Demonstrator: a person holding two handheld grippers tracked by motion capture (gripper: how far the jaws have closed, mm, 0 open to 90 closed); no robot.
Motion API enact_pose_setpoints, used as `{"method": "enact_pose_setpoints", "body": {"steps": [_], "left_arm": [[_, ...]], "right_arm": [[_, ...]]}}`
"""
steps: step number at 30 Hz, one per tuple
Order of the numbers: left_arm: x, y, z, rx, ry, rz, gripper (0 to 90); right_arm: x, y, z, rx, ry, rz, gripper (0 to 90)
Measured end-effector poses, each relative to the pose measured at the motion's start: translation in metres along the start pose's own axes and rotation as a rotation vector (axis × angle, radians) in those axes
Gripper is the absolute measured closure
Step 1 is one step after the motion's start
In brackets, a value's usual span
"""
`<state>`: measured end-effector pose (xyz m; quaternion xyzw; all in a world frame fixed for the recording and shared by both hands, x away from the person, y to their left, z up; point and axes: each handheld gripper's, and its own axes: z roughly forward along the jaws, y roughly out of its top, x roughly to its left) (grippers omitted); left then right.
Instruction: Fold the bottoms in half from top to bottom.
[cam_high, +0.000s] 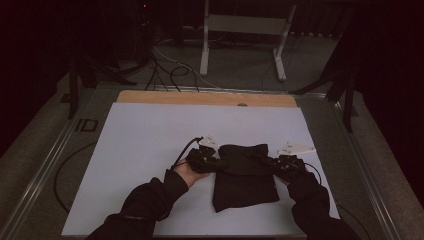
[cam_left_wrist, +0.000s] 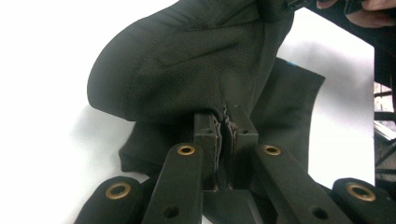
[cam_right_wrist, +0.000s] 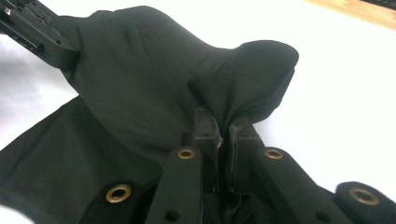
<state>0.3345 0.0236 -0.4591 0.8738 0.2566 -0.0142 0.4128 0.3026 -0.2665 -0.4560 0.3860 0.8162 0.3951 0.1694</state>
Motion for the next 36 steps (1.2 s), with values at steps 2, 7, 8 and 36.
{"method": "enact_pose_setpoints", "body": {"steps": [2, 7, 8, 36], "left_arm": [[-0.004, -0.004, 0.001, 0.012, -0.006, 0.007, 85.6], [-0.010, -0.008, 0.001, 0.015, -0.006, 0.016, 85.6], [-0.013, -0.009, 0.001, 0.020, -0.002, 0.020, 85.6], [-0.038, -0.039, 0.012, 0.051, -0.020, 0.021, 85.6]], "right_arm": [[0.003, -0.004, -0.002, 0.010, 0.005, -0.002, 84.7], [0.007, -0.010, -0.004, 0.012, 0.012, -0.002, 84.7], [0.008, -0.012, -0.004, 0.019, 0.012, -0.001, 84.7], [0.021, -0.046, -0.010, 0.096, 0.046, -0.006, 84.6]]}}
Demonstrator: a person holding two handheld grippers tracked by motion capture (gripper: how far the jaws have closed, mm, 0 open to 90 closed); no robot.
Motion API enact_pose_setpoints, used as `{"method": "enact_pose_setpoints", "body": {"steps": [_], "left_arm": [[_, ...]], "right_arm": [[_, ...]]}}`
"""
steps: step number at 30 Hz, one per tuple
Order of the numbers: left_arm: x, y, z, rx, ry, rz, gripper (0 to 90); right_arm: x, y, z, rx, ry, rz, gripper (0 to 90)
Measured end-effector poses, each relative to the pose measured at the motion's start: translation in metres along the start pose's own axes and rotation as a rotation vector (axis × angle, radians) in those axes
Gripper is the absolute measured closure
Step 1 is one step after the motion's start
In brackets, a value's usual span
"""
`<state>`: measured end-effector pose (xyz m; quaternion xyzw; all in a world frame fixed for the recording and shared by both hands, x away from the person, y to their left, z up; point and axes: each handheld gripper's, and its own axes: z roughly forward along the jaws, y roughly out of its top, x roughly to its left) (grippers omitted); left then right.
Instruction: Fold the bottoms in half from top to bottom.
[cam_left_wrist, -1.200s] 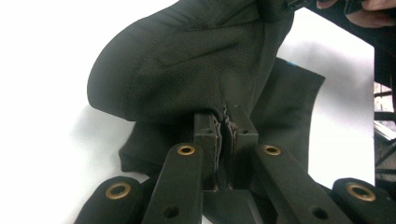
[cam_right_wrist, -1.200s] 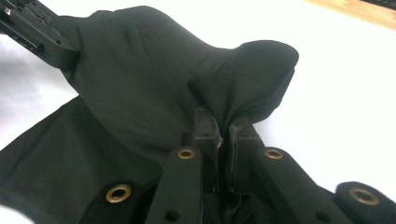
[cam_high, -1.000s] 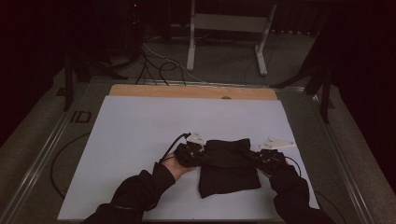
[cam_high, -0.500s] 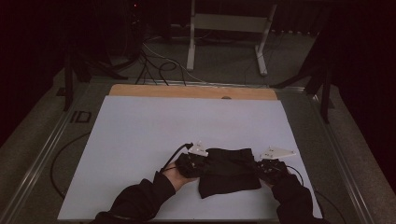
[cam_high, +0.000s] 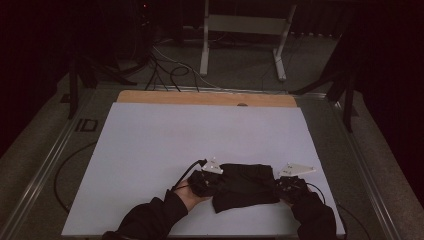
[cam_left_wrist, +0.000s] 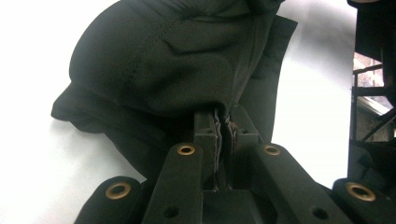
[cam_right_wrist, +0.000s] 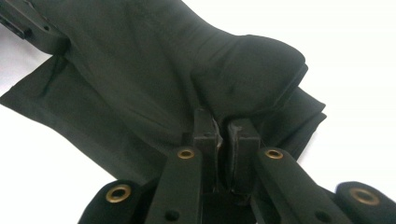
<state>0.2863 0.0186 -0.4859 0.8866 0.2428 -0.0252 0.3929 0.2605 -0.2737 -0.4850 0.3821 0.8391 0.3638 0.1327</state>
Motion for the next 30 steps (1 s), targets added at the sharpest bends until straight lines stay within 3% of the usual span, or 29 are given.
{"method": "enact_pose_setpoints", "body": {"steps": [10, 19, 30], "left_arm": [[-0.005, -0.009, 0.007, 0.019, -0.015, -0.003, 85.5], [-0.008, -0.014, 0.011, 0.026, 0.003, 0.004, 85.2], [-0.002, -0.020, 0.016, 0.033, -0.002, -0.003, 84.7]], "right_arm": [[0.002, -0.008, 0.003, 0.043, -0.003, -0.015, 84.6], [0.001, -0.012, 0.007, 0.060, 0.007, -0.006, 84.4], [0.002, -0.015, 0.009, 0.069, 0.006, -0.023, 83.4]]}}
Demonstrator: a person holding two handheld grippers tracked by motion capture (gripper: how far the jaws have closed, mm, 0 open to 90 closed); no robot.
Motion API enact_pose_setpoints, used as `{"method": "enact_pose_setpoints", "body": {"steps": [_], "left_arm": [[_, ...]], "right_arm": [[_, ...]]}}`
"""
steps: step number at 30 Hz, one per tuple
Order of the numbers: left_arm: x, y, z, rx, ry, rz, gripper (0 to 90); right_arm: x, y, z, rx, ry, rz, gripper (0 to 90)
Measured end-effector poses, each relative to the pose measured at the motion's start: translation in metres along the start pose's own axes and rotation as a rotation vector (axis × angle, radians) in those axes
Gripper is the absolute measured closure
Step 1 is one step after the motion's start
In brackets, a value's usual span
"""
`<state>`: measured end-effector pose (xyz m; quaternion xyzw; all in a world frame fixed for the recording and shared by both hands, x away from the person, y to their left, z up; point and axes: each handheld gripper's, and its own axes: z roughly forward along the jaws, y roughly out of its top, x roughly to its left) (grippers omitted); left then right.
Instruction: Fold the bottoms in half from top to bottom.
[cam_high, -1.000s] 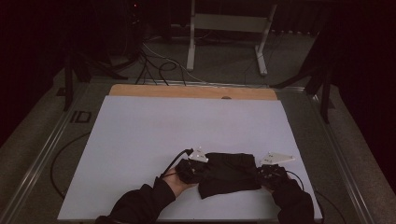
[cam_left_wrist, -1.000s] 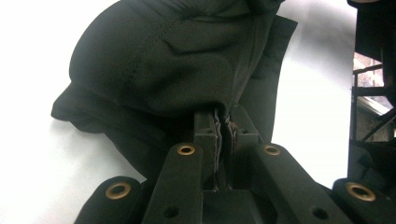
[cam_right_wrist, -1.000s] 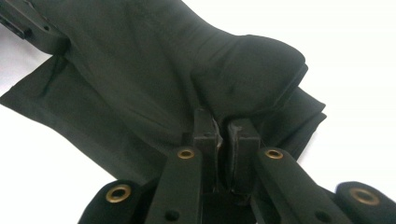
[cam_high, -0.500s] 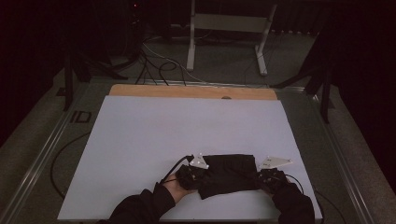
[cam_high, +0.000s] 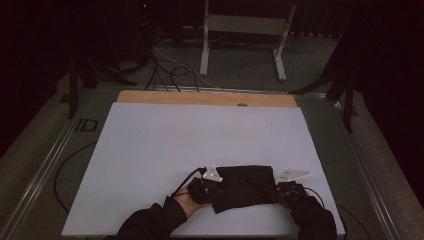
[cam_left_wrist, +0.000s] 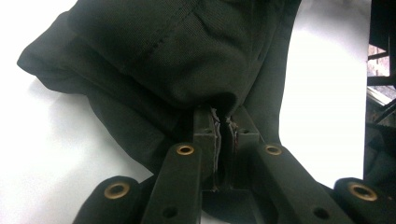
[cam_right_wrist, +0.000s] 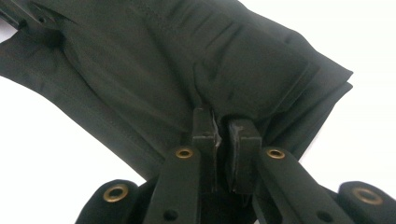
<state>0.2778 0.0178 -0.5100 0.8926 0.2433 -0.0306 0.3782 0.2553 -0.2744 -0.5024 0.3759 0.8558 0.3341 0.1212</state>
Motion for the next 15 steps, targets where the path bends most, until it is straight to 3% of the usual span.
{"method": "enact_pose_setpoints", "body": {"steps": [9, 15], "left_arm": [[-0.003, -0.001, 0.000, -0.003, 0.006, 0.020, 82.8], [-0.004, 0.000, -0.010, -0.019, -0.008, 0.023, 68.6]], "right_arm": [[0.001, 0.001, 0.000, 0.003, -0.008, -0.011, 82.0], [0.001, 0.002, -0.006, 0.001, 0.010, -0.013, 71.4]]}}
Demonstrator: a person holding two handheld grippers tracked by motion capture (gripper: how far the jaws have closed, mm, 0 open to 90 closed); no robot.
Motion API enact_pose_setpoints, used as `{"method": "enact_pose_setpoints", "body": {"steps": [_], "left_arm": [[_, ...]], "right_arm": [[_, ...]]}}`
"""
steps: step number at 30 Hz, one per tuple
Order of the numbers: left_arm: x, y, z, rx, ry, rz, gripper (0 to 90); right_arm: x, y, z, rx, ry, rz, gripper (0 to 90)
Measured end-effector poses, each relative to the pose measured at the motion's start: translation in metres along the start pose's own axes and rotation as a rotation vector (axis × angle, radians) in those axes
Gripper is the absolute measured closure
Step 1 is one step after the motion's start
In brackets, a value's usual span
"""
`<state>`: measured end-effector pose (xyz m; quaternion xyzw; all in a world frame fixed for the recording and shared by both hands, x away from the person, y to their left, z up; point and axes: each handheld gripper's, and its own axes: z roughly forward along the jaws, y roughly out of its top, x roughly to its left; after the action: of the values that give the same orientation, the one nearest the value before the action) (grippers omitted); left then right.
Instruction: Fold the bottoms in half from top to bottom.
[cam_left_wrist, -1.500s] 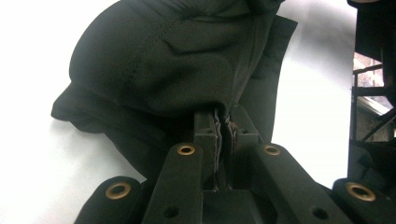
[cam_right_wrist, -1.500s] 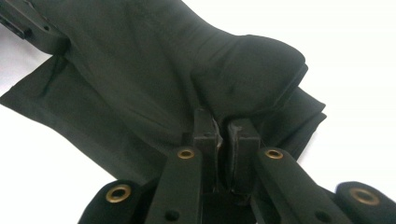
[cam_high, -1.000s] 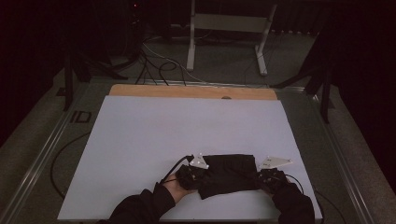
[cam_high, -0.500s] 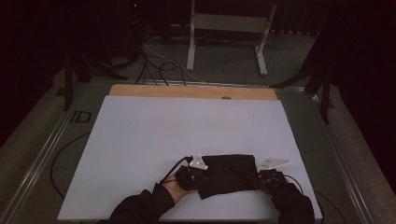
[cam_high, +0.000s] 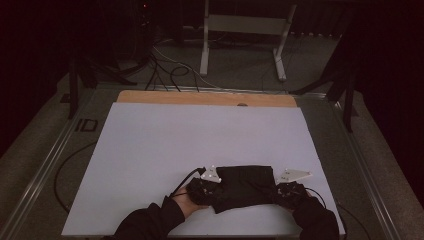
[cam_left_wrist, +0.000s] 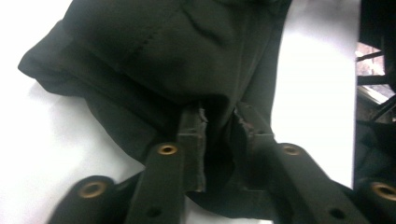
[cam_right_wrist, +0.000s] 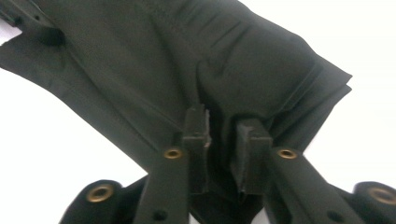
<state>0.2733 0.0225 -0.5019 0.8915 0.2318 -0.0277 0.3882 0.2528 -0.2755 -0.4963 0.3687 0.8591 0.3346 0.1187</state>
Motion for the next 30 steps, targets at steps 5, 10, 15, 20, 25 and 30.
{"method": "enact_pose_setpoints", "body": {"steps": [5, 10, 15, 20, 25, 30], "left_arm": [[-0.007, 0.000, -0.017, -0.043, 0.018, 0.016, 57.8], [-0.009, 0.003, -0.034, -0.085, 0.063, 0.018, 52.7], [0.002, 0.016, -0.060, -0.152, 0.125, 0.020, 60.1], [0.015, 0.024, -0.064, -0.154, 0.158, -0.009, 77.3], [0.029, 0.030, -0.051, -0.123, 0.172, -0.027, 89.3], [0.036, 0.031, -0.039, -0.098, 0.169, -0.044, 89.7]], "right_arm": [[0.001, 0.003, -0.014, -0.023, -0.030, 0.003, 56.2], [-0.001, 0.007, -0.025, -0.054, -0.059, 0.006, 56.0], [-0.004, 0.021, -0.034, -0.092, -0.093, -0.019, 70.3], [-0.010, 0.034, -0.033, -0.105, -0.118, -0.048, 79.7], [-0.023, 0.047, -0.023, -0.097, -0.127, -0.058, 89.6], [-0.031, 0.053, -0.014, -0.084, -0.133, -0.059, 89.9]]}}
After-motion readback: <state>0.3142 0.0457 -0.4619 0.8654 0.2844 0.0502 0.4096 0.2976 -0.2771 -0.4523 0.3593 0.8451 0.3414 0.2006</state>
